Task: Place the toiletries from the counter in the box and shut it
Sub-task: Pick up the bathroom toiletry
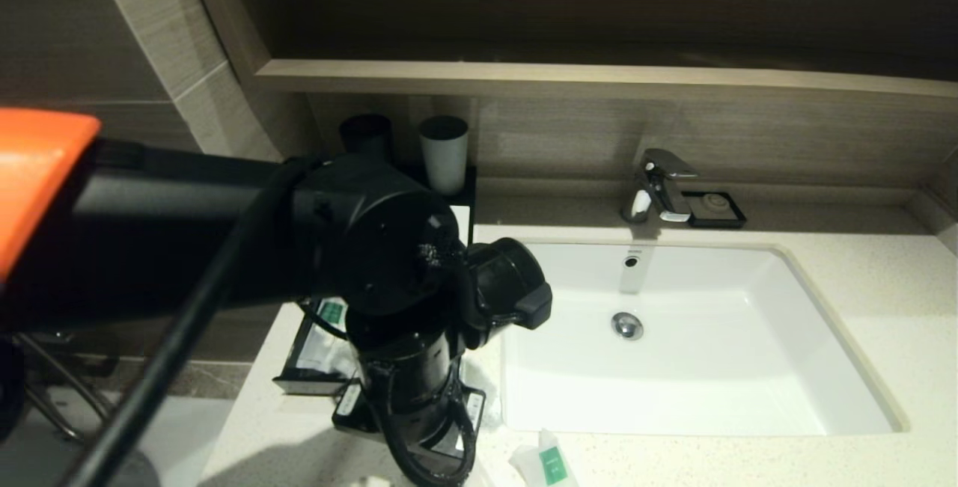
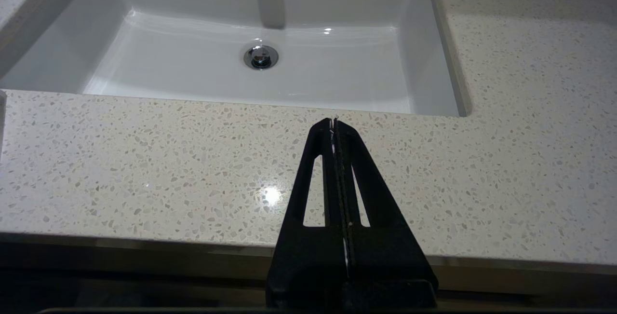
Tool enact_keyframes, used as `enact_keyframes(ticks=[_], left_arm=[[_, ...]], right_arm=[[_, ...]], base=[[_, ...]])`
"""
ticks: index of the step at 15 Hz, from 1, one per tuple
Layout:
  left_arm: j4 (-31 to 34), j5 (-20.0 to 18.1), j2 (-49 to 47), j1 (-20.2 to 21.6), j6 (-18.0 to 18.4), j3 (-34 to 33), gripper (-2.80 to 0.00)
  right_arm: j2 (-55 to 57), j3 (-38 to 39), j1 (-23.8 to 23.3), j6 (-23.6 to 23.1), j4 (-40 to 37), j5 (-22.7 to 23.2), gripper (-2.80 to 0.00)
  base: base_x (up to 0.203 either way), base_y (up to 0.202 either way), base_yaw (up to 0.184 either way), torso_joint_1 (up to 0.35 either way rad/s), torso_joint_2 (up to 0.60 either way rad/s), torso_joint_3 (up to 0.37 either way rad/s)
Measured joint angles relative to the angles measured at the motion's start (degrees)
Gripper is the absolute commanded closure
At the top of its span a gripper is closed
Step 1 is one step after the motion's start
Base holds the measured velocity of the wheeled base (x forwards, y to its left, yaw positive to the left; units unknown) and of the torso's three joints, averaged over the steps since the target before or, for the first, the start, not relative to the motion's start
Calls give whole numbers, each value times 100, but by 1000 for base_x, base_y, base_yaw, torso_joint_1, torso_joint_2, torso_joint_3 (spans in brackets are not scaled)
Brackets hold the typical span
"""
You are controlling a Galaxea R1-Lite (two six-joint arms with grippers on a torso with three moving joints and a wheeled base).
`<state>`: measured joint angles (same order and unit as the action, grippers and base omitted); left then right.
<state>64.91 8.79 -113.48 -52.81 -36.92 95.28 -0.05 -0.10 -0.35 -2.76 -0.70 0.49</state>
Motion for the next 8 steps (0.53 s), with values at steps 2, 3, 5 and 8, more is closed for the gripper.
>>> enact_keyframes(ticks=[2, 3, 5, 8], left_arm=[[-17, -6, -103, 52, 128, 0, 0], [-37, -11, -147, 92, 135, 0, 0], [-43, -22, -209, 141, 131, 4, 0], [12, -36, -256, 177, 103, 6, 0]], right_arm=[[0, 0, 2, -2, 0, 1, 0], [0, 0, 0, -2, 0, 2, 0], [0, 0, 0, 0, 0, 2, 0], [0, 0, 0, -2, 2, 2, 0]], base=[[0, 0, 0, 0, 0, 0], [0, 0, 0, 0, 0, 0], [0, 0, 0, 0, 0, 0], [0, 0, 0, 0, 0, 0]])
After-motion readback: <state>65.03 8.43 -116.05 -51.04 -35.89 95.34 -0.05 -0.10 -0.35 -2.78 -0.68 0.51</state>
